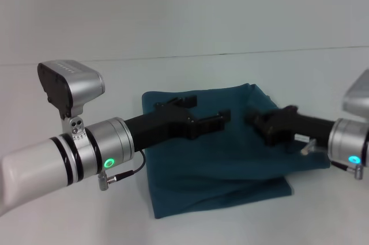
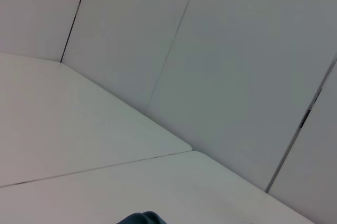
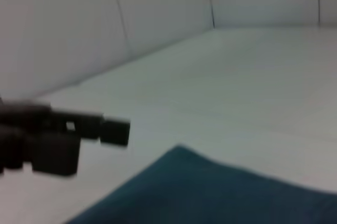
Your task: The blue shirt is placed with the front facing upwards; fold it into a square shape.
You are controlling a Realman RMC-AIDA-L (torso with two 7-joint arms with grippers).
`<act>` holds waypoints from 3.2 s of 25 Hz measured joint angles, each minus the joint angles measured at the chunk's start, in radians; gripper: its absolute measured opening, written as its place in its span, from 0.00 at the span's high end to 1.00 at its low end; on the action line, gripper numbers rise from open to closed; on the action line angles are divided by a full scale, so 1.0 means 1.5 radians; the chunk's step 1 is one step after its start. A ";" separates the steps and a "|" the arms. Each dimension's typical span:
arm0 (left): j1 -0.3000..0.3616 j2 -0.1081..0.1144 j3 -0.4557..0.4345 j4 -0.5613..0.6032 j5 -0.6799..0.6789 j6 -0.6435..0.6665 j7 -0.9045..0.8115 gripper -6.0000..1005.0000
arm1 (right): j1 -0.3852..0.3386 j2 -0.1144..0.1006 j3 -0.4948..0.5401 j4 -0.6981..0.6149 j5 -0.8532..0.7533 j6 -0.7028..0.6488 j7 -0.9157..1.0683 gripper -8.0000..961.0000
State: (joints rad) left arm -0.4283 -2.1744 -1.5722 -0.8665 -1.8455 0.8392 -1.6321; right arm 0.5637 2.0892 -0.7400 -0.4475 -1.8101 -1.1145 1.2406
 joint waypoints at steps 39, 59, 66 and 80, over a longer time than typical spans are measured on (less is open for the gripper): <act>0.080 0.002 -0.084 0.008 -0.080 0.049 0.207 0.06 | -0.065 0.000 -0.058 0.028 0.080 -0.080 -0.094 0.91; 0.059 0.002 -0.093 0.036 -0.081 0.042 0.214 0.06 | -0.037 0.005 -0.091 0.108 0.142 -0.092 -0.239 0.91; 0.050 0.002 -0.093 0.048 -0.081 0.042 0.221 0.06 | 0.052 0.009 -0.127 0.230 0.135 -0.048 -0.296 0.90; 0.055 0.019 -0.127 0.049 -0.060 0.122 0.230 0.07 | -0.112 -0.005 -0.152 -0.022 0.156 -0.162 -0.122 0.90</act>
State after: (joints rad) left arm -0.3457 -2.1465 -1.7633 -0.7937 -1.9352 1.0227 -1.2870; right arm 0.3961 2.0819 -0.9680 -0.4797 -1.5766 -1.3567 1.0575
